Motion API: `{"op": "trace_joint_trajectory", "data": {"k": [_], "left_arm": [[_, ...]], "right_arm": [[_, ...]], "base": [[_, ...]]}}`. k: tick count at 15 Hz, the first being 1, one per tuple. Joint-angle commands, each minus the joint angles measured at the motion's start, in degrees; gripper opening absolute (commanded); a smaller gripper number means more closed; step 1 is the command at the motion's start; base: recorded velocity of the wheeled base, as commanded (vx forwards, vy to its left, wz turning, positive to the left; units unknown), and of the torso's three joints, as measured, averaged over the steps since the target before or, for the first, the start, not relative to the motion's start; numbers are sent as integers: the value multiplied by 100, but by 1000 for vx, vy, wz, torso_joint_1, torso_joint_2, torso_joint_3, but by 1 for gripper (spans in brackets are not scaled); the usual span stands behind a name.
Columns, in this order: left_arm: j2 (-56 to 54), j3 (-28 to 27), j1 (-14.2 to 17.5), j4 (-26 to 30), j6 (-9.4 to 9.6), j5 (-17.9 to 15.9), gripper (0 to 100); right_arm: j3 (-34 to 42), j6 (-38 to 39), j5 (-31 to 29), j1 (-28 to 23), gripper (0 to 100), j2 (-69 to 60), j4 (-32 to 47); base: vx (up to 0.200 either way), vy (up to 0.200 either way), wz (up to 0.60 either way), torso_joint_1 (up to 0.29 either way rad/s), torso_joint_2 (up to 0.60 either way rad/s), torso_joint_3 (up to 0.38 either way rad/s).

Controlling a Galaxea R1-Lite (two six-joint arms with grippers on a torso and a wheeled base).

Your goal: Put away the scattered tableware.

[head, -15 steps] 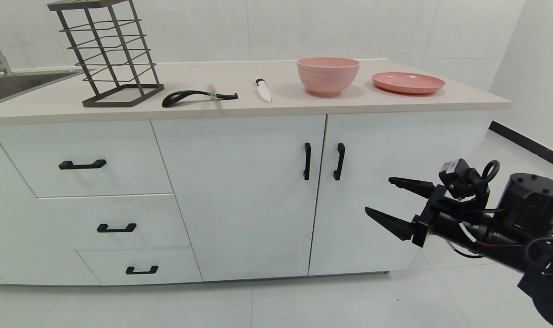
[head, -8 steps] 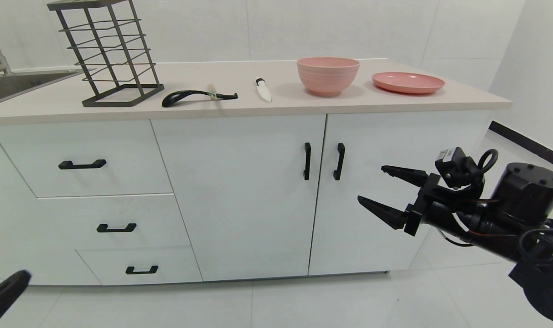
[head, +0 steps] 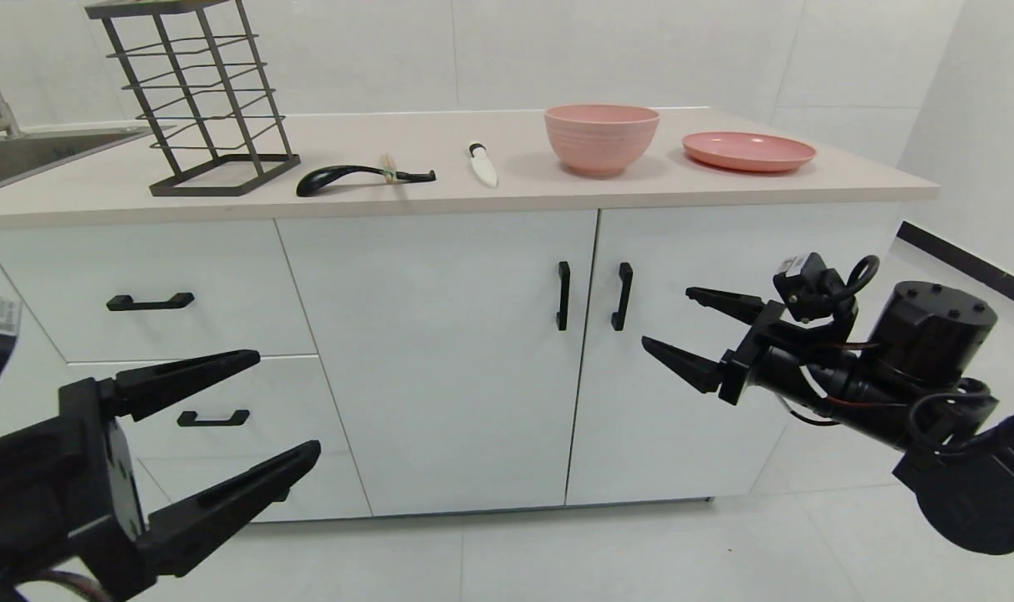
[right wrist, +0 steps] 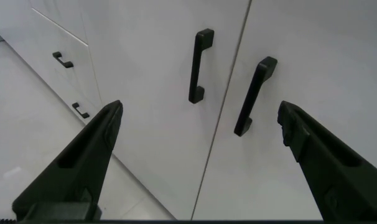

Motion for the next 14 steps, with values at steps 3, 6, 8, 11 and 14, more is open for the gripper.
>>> {"op": "trace_joint_trajectory", "data": {"k": [3,6,8,11,14], "left_arm": [[898,44,-103,-385,-5,-17,100],[1514,27,-376,-490,391,-474,100],[2208,-422,-402,-596,1226,-579,100],[3034,-975,-639,-1079,1454,-1168,100],[3746,-1019,-1035,-1958,1349,-1186,100]], "right_arm": [[-360,-3,3,-44,100,331,-2],[-632,-47,47,-158,100,656,-2],[-632,-144,64,-132,100,963,7],[-922,-162,64,-35,100,1341,-2],[-1195,-285,117,-18,100,1552,-2]], "base": [[0,0,0,0,0,0],[0,0,0,0,0,0],[0,0,0,0,0,0],[0,0,0,0,0,0],[0,0,0,0,0,0]]}}
